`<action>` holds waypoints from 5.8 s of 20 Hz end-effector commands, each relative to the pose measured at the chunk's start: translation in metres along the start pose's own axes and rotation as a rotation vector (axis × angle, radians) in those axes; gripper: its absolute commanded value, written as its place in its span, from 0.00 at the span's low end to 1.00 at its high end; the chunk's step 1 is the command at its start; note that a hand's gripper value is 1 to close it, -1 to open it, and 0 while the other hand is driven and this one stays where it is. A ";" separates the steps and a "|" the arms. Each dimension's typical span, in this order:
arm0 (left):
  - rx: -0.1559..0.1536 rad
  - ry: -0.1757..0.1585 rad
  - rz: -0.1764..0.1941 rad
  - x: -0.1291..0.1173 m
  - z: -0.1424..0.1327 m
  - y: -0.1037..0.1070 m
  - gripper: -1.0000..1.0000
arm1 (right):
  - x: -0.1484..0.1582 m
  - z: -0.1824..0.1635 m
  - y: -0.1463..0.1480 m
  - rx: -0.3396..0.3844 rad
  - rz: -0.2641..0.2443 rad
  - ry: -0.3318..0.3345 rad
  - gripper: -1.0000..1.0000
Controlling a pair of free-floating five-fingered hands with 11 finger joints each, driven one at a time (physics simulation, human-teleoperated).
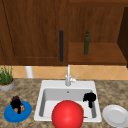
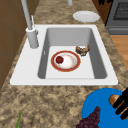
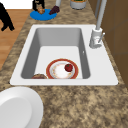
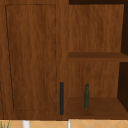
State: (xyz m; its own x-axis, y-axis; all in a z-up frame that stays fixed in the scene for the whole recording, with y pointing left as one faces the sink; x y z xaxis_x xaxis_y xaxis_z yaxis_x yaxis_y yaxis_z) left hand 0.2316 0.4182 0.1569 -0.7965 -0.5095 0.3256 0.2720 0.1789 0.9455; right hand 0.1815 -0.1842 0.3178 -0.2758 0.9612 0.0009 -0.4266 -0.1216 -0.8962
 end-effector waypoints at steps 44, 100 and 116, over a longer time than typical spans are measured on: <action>0.012 -0.101 -0.010 0.139 -0.156 0.070 1.00 | 0.000 0.000 0.000 0.000 0.000 0.000 0.50; 0.028 -0.043 -0.004 0.181 -0.376 -0.050 1.00 | 0.000 0.000 0.000 0.000 0.000 0.000 0.50; 0.024 -0.143 -0.007 0.131 -0.438 -0.175 1.00 | 0.000 0.000 0.000 0.000 0.000 0.000 0.50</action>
State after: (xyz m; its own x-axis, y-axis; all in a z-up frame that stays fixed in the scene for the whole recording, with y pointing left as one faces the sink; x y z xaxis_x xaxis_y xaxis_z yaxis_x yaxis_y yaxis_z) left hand 0.3138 -0.0474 0.0586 -0.8182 -0.4714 0.3291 0.2480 0.2271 0.9418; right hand 0.1815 -0.1842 0.3178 -0.2758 0.9612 0.0009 -0.4266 -0.1216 -0.8962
